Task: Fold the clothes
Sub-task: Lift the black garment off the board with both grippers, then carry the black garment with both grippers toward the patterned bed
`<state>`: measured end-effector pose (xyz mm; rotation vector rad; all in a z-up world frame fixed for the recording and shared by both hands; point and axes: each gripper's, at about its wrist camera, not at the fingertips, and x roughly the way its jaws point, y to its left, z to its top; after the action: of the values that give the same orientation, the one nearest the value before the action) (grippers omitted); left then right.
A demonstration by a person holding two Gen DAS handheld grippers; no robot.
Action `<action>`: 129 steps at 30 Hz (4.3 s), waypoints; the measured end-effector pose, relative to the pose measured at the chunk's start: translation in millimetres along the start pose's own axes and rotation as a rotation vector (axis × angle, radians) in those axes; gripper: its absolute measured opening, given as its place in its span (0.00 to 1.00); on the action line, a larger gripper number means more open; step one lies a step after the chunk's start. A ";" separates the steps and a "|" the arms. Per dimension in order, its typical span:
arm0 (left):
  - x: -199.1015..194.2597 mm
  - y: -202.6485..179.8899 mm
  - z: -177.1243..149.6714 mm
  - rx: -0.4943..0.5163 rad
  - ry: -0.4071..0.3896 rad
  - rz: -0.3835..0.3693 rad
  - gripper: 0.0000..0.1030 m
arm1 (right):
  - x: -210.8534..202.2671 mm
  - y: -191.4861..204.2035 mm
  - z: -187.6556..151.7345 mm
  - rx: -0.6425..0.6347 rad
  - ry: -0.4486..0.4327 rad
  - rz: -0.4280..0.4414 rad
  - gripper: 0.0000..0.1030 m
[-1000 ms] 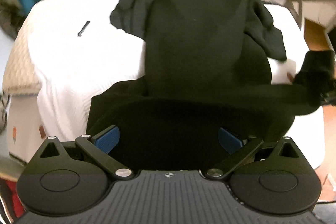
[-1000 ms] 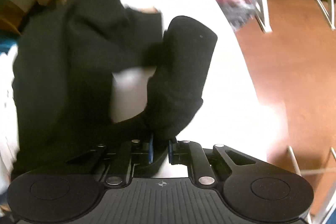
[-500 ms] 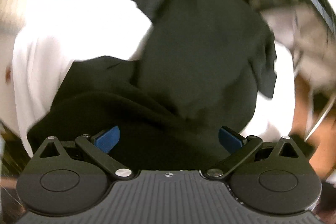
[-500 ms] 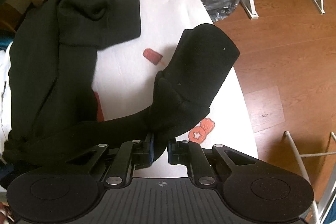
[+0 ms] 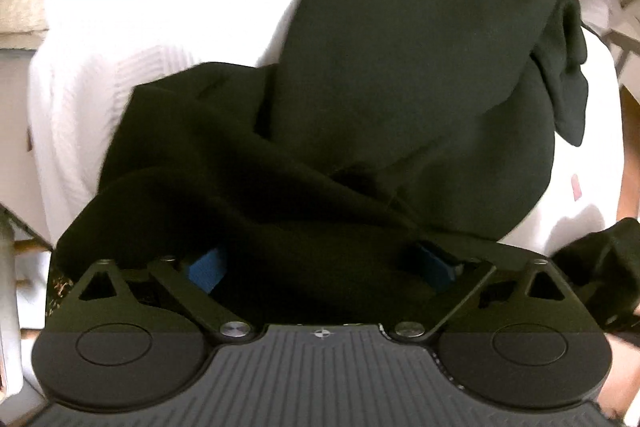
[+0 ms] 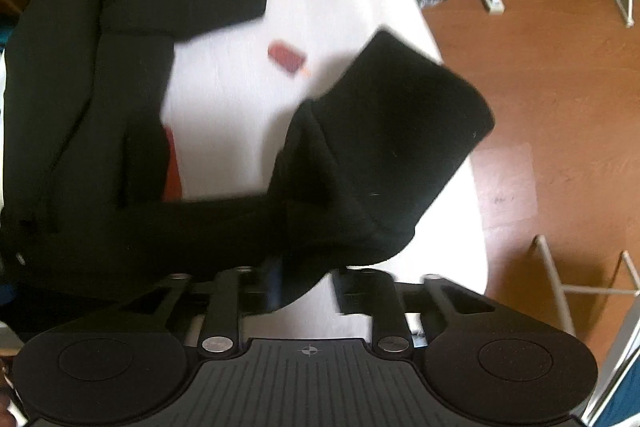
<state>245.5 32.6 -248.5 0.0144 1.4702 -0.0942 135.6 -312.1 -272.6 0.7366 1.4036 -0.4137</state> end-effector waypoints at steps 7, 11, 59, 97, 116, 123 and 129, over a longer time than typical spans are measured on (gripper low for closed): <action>-16.6 19.8 -5.3 -0.124 0.009 -0.121 0.23 | -38.9 40.8 74.2 -0.090 -0.220 0.055 0.65; -23.4 34.5 -9.3 -0.192 0.015 -0.176 0.16 | -20.6 95.7 122.8 -0.144 -0.214 0.170 0.70; -79.5 52.4 -60.5 -0.121 -0.252 -0.123 0.06 | -5.7 96.3 135.2 -0.203 -0.134 0.404 0.12; -485.6 -31.0 -204.7 0.256 -1.559 -0.378 0.06 | -521.9 55.0 -2.8 -0.773 -0.697 1.144 0.09; -484.9 -410.6 -175.2 0.615 -1.498 -0.724 0.06 | -594.8 -312.9 158.5 -0.580 -0.925 1.017 0.09; -472.2 -572.8 -168.4 0.892 -1.386 -0.984 0.06 | -637.1 -479.1 198.1 -0.360 -1.125 0.892 0.09; -447.3 -705.4 -148.5 1.070 -1.152 -1.261 0.06 | -654.1 -615.4 236.9 0.031 -1.231 0.740 0.09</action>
<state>3.4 -635.6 214.7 -0.0880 -0.0351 -1.6051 -195.8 -1018.0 232.0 0.7494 -0.0566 -0.2081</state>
